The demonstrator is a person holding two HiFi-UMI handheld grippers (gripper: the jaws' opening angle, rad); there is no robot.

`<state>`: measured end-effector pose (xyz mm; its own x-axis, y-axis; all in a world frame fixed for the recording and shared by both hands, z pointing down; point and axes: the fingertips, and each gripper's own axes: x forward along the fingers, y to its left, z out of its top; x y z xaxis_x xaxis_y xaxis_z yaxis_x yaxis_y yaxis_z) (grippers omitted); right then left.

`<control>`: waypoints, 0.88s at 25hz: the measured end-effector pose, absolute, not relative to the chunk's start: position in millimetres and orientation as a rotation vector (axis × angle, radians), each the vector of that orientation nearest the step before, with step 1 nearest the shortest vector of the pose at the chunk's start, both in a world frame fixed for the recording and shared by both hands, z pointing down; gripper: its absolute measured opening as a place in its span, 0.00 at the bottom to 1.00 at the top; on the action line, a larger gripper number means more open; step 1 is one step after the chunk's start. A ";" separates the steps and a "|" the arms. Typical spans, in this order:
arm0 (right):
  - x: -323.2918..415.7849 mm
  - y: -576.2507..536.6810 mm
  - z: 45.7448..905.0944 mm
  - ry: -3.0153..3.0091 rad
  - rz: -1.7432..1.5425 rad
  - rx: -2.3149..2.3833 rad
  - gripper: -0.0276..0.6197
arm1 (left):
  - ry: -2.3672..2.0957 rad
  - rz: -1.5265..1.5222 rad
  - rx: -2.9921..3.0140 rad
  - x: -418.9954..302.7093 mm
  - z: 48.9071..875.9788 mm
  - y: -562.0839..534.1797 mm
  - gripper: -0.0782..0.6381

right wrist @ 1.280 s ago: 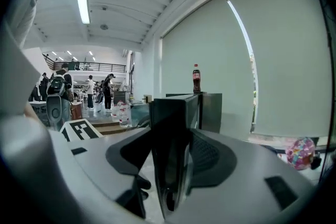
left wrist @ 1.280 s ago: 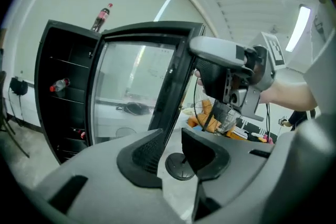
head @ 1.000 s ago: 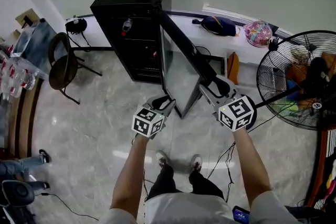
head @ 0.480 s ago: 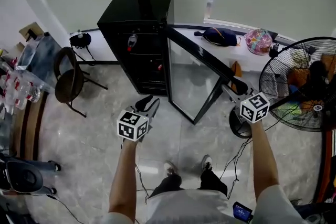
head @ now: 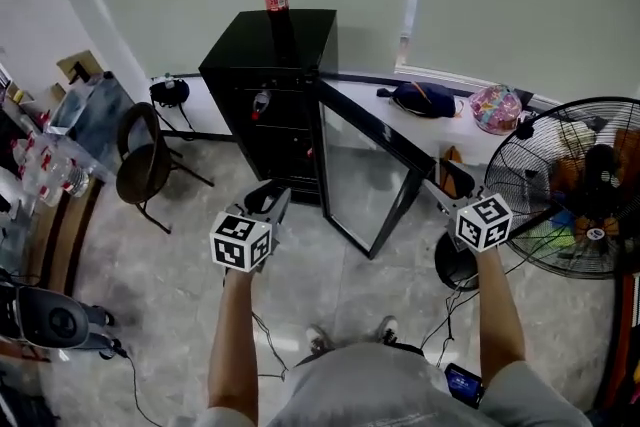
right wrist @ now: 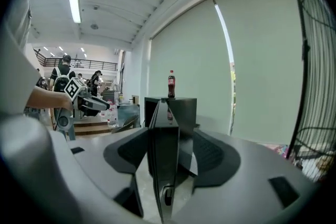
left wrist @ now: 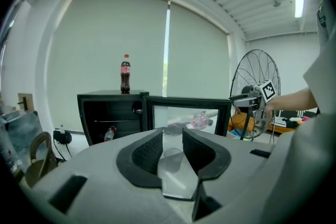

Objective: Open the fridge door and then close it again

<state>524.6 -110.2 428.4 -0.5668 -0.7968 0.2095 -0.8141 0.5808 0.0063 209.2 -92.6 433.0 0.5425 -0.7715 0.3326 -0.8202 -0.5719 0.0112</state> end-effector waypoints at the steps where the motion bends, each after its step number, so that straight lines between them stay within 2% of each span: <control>1: 528.2 -109.4 416.8 -2.631 0.115 1.383 0.45 | -1.382 0.447 2.617 209.9 426.1 -92.9 0.25; 10: 533.4 -97.5 327.9 -2.667 -0.116 1.445 0.45 | -1.582 0.371 2.691 210.5 353.7 -86.1 0.25; 22: 511.4 -58.4 269.2 -2.668 -0.313 1.442 0.43 | -1.671 0.220 2.836 207.2 264.9 -46.4 0.30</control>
